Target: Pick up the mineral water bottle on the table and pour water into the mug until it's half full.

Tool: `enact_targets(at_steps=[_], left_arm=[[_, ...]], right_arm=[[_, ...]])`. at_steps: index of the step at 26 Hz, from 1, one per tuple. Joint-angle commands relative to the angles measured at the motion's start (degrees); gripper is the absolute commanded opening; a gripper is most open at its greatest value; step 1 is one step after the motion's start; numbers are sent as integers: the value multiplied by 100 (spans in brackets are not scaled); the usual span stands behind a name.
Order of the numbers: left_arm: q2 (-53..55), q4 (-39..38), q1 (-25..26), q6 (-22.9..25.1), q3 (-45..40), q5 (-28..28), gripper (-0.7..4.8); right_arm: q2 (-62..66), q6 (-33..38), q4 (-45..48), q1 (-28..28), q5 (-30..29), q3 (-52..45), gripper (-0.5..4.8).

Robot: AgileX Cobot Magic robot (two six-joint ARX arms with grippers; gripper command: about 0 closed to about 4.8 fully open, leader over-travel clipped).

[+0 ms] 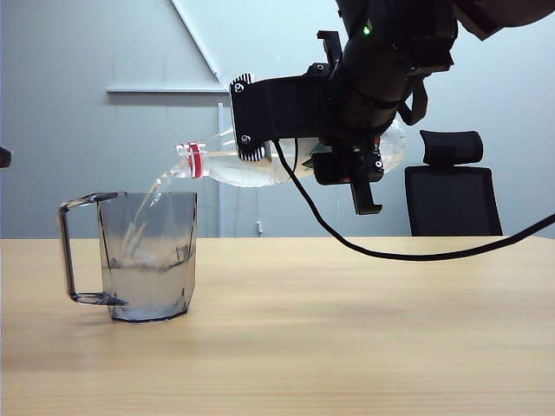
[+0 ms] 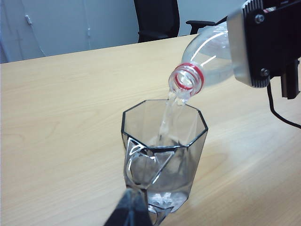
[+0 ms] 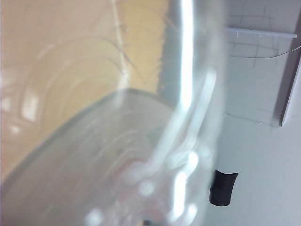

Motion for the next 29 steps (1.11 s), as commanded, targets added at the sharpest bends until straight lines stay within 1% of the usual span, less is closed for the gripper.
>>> enact_targets(at_steps=[1,7,13,17,18,22,24,25,27,29], left_arm=[[11,52,4,-17,15,22,-2],[11,50,4,-17,15,22,-2],[11,50,4,-17,15,22,-2],[11,50,4,-17,15,22,-2],[11,52,4,-17,15,20,-2],[11,50,4,-17,15,22,-2],[11,52,4,-17,15,20,-2],[11,52,4,-17,15,20,-2],[11,50,4,-17,15,22,-2],[11,50,4,-17,15,20,-2]], right_arm=[[-70,308,269,20,35,61,208],[-70,704,13,46,35,61,207],[-70,1613,-249,52,24,59,207],[-72,2439,-339,116,-24,57,206],[-76,2962,-361,155,-96,57,206],[-83,4096,-367,258,-118,57,206],[-87,4835,-372,282,-118,57,206],[-92,5399,-376,308,-155,50,207],[-127,5910,-393,319,-321,39,207],[-186,6406,-400,319,-367,7,207]])
